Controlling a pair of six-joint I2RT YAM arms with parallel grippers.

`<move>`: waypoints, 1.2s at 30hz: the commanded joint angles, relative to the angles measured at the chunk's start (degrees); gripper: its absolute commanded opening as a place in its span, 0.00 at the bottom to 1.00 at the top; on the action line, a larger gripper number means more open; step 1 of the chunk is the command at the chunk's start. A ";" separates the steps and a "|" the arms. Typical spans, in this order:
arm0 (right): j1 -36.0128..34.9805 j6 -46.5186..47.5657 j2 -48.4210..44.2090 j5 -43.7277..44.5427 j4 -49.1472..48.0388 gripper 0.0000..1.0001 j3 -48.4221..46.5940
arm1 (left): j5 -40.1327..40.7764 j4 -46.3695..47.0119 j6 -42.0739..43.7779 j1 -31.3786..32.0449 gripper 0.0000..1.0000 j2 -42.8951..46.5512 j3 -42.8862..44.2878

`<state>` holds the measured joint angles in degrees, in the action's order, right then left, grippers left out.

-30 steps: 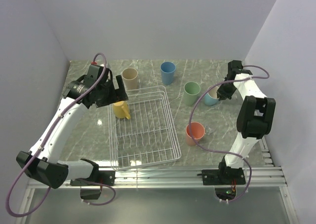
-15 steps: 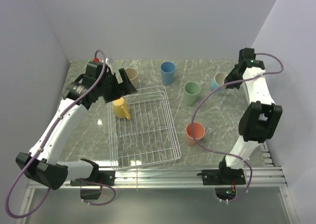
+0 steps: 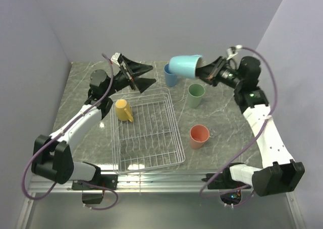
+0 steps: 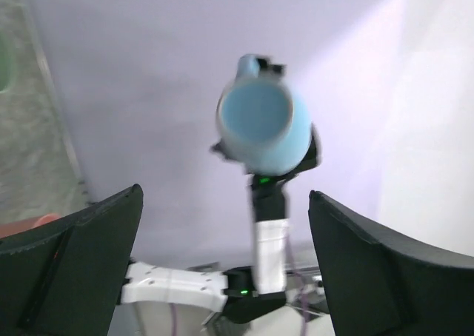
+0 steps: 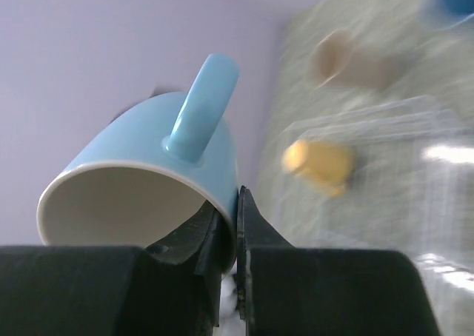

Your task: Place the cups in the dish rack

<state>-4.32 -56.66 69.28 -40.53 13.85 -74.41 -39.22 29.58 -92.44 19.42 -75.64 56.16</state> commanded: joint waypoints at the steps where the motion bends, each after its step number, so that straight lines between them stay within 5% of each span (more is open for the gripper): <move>1: -5.16 -14.51 -2.13 -6.93 -25.25 0.00 6.38 | -2.27 27.60 -15.30 1.06 0.99 -2.40 1.58; 5: -8.25 -19.96 -2.04 -7.01 -33.43 0.00 8.75 | -0.51 35.16 -21.09 2.46 0.99 -4.43 2.38; 11: -9.92 -20.16 -1.07 -7.37 -35.91 0.00 7.97 | -0.85 32.03 -18.47 3.87 0.99 -2.85 0.71; 16: -12.38 -20.24 -1.34 -6.84 -37.57 0.00 9.02 | -0.77 14.39 -9.18 5.72 0.99 -0.22 2.54; 19: -13.17 -19.89 -1.34 -7.19 -37.66 0.00 9.46 | -0.77 15.05 -8.88 6.16 0.99 -0.30 2.73; 36: -14.58 -6.09 -6.43 -4.38 -25.44 0.00 13.05 | -4.10 20.60 -9.77 6.68 0.99 -0.74 5.01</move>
<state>-18.37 -65.84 66.63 -45.87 -9.78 -62.15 -41.50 45.63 -102.80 25.50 -77.43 57.89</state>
